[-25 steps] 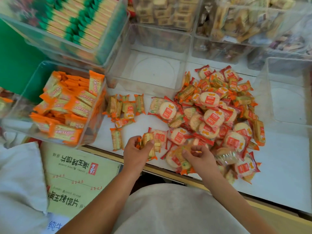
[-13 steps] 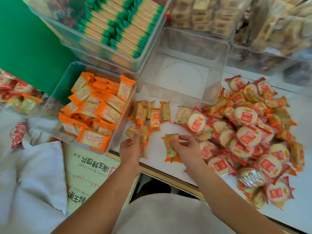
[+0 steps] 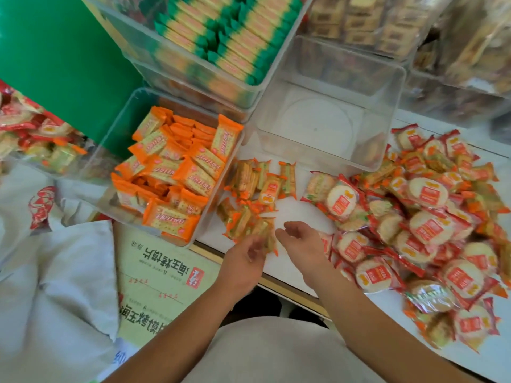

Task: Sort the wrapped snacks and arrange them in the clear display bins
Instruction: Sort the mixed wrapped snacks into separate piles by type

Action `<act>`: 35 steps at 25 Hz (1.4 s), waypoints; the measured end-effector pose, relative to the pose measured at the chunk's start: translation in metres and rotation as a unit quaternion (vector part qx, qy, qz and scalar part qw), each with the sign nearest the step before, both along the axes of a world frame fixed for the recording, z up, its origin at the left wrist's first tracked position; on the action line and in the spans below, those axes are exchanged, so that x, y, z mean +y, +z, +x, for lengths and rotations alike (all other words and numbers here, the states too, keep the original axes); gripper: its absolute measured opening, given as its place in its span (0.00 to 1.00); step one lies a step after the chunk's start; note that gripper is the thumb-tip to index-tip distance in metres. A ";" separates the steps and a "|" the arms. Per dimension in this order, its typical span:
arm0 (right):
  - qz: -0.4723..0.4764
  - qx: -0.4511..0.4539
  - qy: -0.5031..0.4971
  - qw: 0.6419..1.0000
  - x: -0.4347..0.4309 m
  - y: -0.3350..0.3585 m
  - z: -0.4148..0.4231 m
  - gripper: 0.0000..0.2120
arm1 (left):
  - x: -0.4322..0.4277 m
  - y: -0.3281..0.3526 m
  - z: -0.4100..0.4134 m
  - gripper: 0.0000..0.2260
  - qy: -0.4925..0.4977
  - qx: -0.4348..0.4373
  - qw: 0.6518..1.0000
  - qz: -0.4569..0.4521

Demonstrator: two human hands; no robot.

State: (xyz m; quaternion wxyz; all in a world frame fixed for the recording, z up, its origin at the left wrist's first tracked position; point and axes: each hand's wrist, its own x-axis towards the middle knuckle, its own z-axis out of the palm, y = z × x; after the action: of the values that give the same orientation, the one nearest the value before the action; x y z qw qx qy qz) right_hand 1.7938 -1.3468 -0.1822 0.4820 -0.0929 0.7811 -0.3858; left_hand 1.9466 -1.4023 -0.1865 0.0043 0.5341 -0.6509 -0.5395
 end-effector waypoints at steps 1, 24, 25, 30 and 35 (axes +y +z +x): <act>0.002 0.018 -0.002 1.000 0.012 0.001 -0.004 0.15 | 0.005 -0.005 -0.007 0.16 -0.045 -0.003 0.998 0.034; 0.096 0.205 -0.113 0.967 0.211 0.017 -0.068 0.14 | 0.035 -0.023 -0.103 0.14 -0.209 -0.075 0.963 -0.154; 0.093 0.255 -0.065 0.960 0.206 0.012 -0.073 0.17 | 0.050 -0.017 -0.103 0.11 -0.172 -0.043 0.978 -0.109; 0.175 0.300 0.122 0.930 0.185 -0.009 -0.097 0.29 | 0.125 -0.028 -0.110 0.12 -0.150 -0.061 0.986 -0.043; 0.176 0.228 0.088 0.953 0.189 -0.022 -0.107 0.28 | 0.140 -0.037 -0.122 0.25 -0.134 -0.118 0.982 -0.063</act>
State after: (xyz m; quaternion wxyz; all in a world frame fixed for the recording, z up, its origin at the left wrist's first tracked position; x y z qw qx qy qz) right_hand 1.6863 -1.1579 -0.2042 0.3314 -0.1603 0.9147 -0.1665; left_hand 1.8249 -1.2624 -0.2235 -0.1112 0.5005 -0.7454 -0.4260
